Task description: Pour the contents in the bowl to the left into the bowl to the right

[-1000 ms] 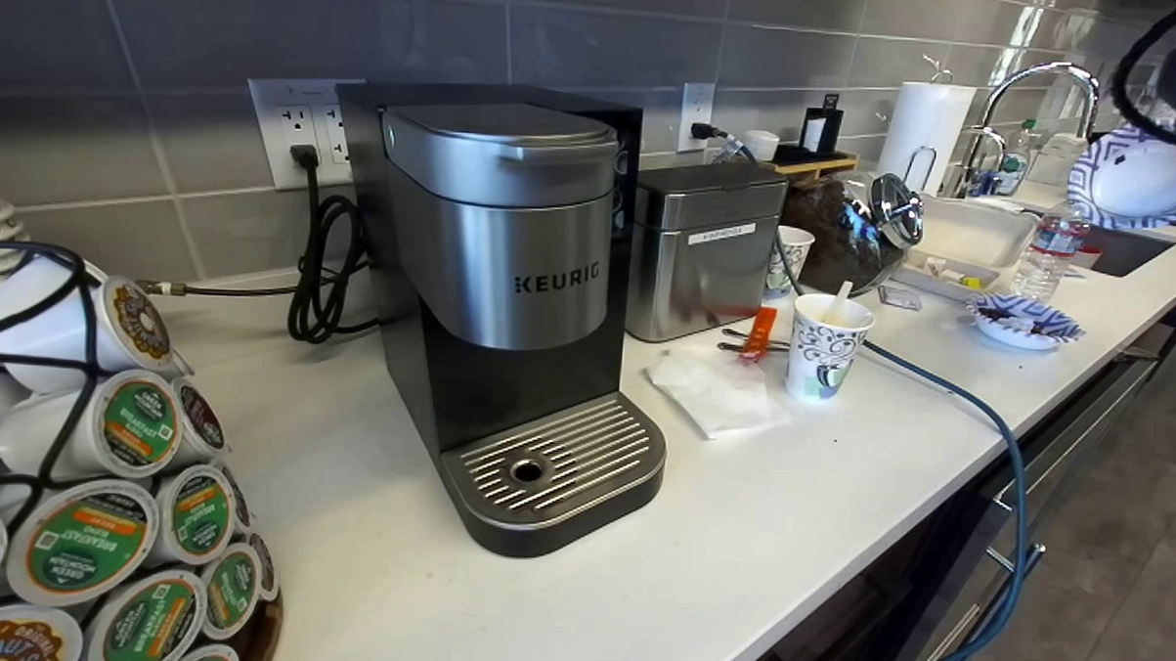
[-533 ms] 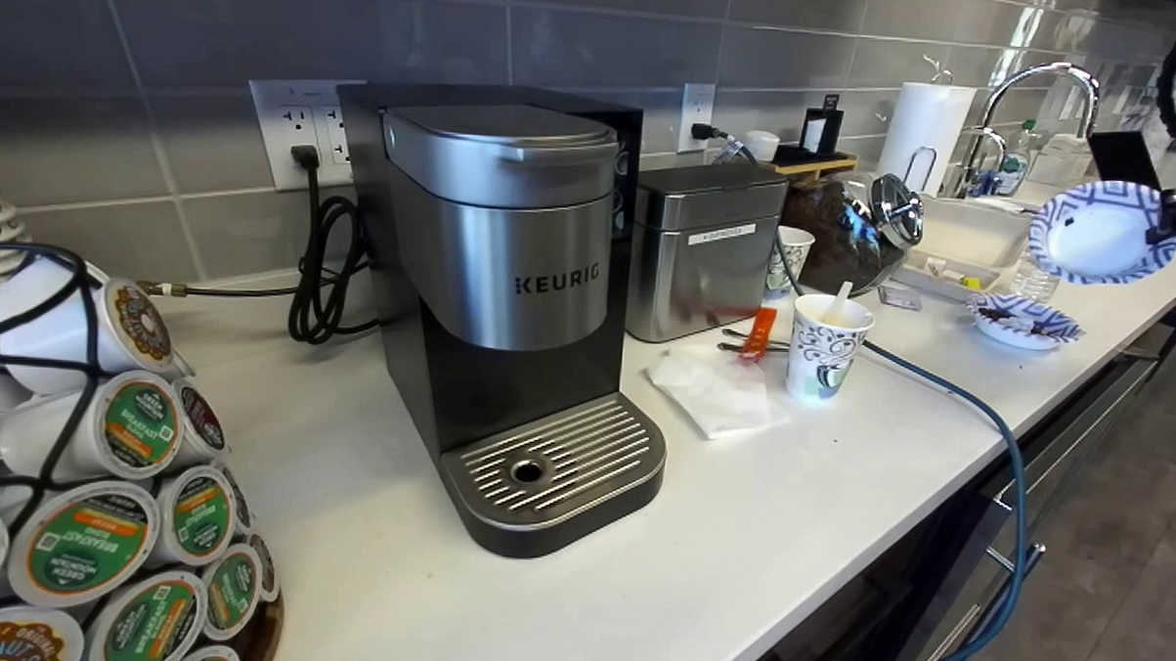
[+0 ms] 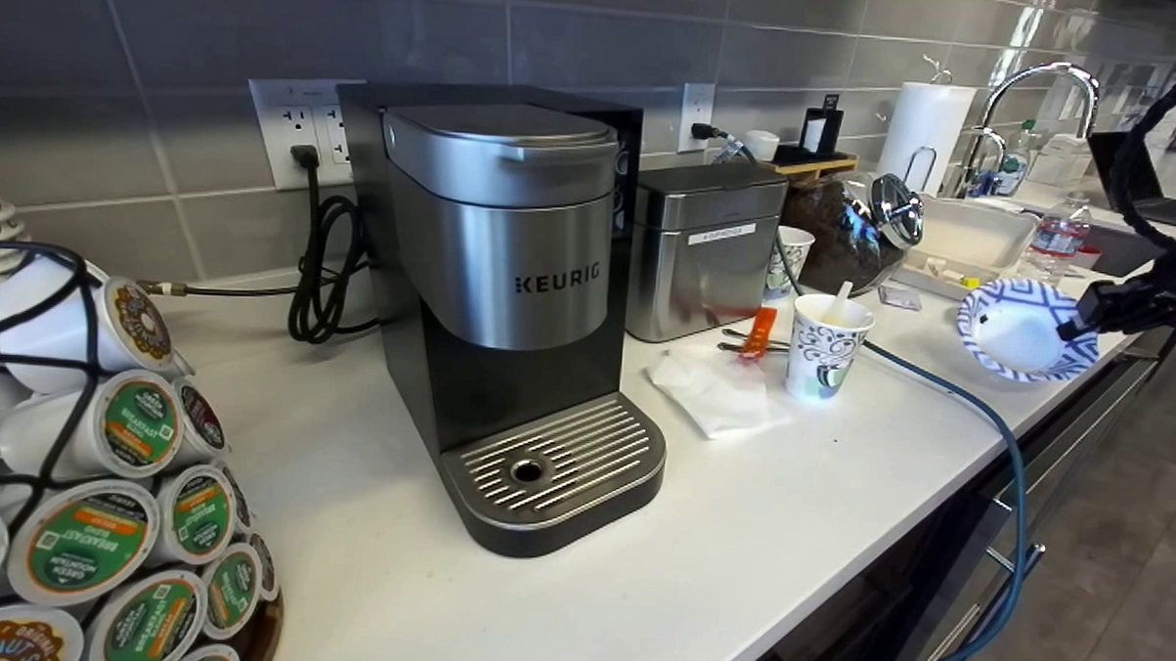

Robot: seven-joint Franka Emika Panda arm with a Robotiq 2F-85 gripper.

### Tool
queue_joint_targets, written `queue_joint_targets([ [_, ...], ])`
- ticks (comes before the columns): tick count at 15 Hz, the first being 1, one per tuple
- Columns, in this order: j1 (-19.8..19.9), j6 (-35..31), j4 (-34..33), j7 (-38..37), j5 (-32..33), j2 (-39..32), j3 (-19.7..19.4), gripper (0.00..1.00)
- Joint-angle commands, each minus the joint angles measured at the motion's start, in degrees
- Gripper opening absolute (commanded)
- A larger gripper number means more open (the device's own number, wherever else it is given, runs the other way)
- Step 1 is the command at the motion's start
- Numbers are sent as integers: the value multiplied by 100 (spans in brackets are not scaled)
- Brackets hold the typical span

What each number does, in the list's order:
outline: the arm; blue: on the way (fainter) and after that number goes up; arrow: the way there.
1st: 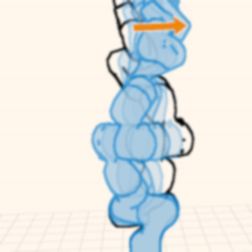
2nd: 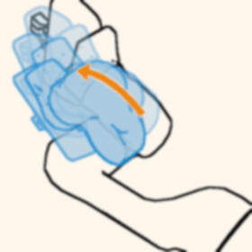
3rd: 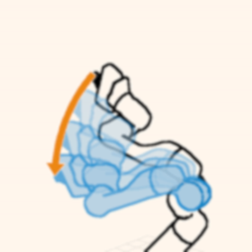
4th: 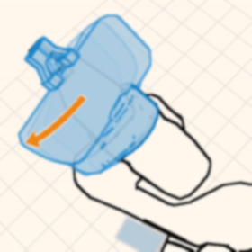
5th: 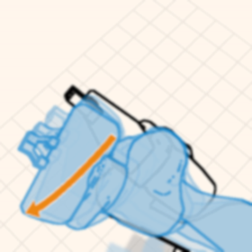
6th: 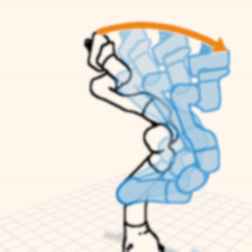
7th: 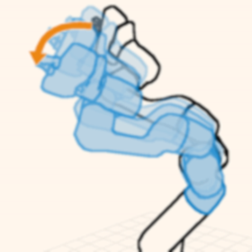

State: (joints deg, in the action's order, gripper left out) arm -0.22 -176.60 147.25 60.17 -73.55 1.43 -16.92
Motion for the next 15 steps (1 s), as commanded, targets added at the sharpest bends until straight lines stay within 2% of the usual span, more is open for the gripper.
queue_joint_targets([
  [1, 590, 1329, 90, -1051, 1590, 257, 184, 1],
  [5, 968, 3258, -266, -2280, 3437, 789, 162, 1],
  [6, 791, 2592, -249, -1734, 2782, 401, 102, 6],
  [8, 900, 3094, -343, -2102, 3232, 669, 119, 6],
  [9, 896, 3122, -334, -2137, 3278, 734, 109, 1],
  [10, 875, 3266, -364, -2285, 3288, 701, 130, 1],
  [15, 899, 3187, -185, -3449, 4525, 478, 441, 1],
])
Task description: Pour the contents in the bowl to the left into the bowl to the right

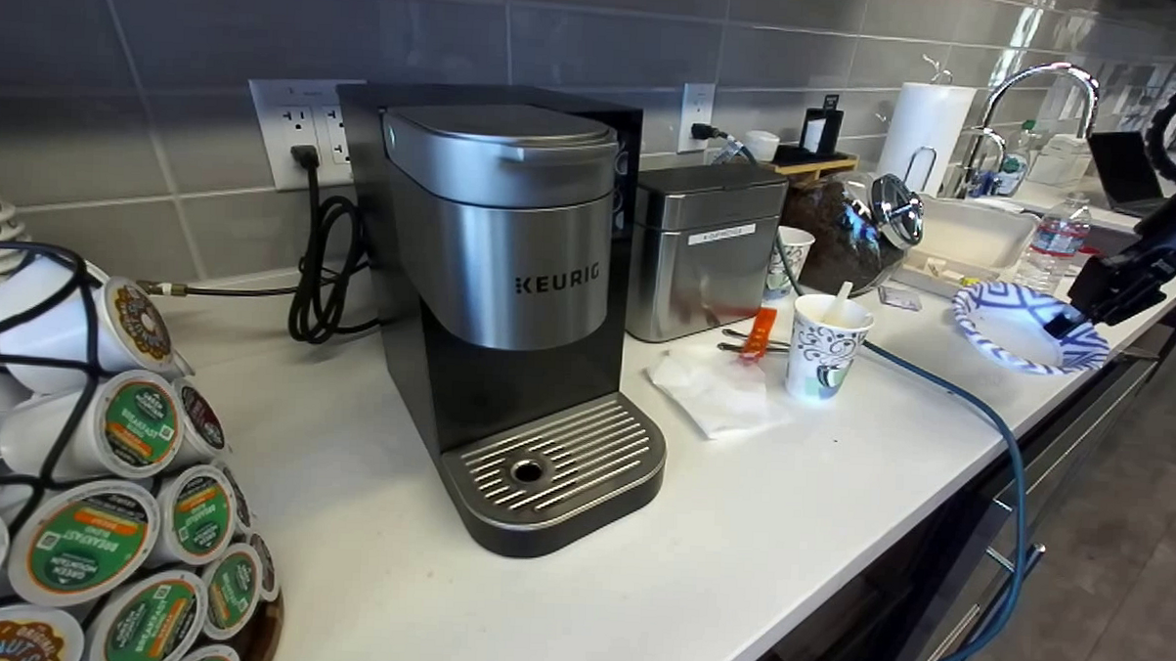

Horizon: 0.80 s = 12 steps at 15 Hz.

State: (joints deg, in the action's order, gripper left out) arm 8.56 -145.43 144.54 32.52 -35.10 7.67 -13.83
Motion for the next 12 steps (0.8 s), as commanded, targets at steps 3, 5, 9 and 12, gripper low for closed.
queue_joint_targets([
  [3, -41, 407, 92, -1047, 1166, -211, 217, 1],
  [5, -114, 733, 45, -1066, 1187, -207, 293, 1],
  [9, -264, 1105, -92, -859, 822, -253, 409, 1],
  [12, -400, 1082, -322, -747, 425, -420, 481, 1],
])
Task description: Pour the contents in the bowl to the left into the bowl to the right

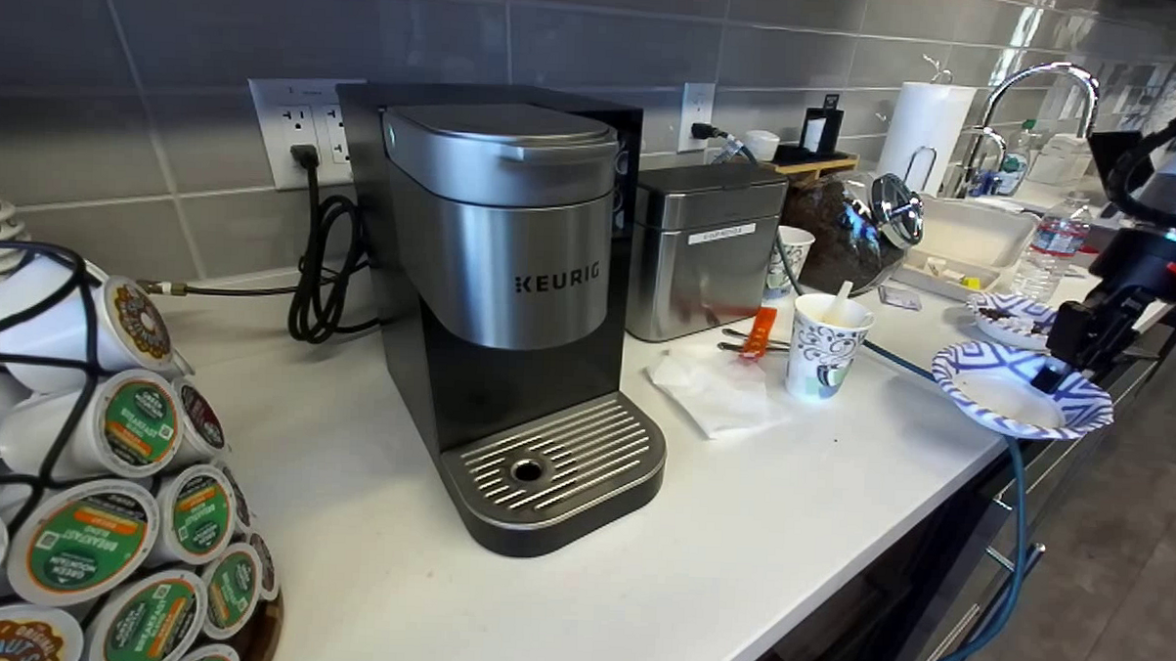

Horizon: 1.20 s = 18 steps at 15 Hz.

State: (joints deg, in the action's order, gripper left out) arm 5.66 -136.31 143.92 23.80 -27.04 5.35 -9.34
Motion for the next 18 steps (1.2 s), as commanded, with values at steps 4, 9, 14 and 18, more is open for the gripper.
queue_joint_targets([
  [4, -159, 124, -447, 9, -451, -469, 143, 1],
  [9, -110, 104, -596, 224, -667, -817, 277, 1],
  [14, -76, 102, -715, 267, -672, -1051, 434, 31],
  [18, -34, 65, -733, 370, -730, -1040, 498, 52],
])
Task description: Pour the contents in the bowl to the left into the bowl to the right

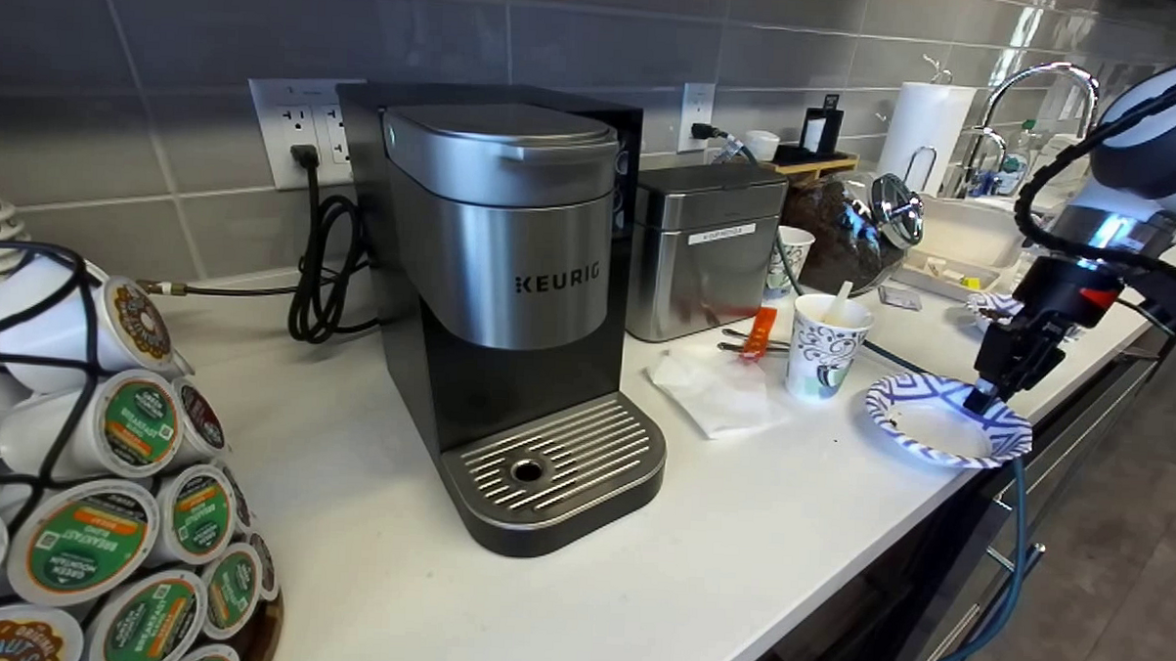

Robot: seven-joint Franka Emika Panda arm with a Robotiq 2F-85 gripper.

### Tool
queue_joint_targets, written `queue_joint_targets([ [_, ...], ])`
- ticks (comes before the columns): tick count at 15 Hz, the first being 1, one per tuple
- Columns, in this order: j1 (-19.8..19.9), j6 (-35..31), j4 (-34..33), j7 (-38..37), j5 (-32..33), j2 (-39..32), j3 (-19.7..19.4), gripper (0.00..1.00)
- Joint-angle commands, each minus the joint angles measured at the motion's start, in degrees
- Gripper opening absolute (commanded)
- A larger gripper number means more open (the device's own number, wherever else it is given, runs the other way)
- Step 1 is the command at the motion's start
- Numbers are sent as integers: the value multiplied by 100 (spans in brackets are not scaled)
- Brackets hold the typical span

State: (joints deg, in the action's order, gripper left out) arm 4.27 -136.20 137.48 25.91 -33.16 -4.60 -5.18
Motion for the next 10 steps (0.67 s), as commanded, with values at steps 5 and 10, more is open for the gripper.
queue_joint_targets([
  [5, 191, -660, 225, 368, -178, 583, 21, 90],
  [10, 143, -1484, 198, 494, -175, 728, -144, 100],
])
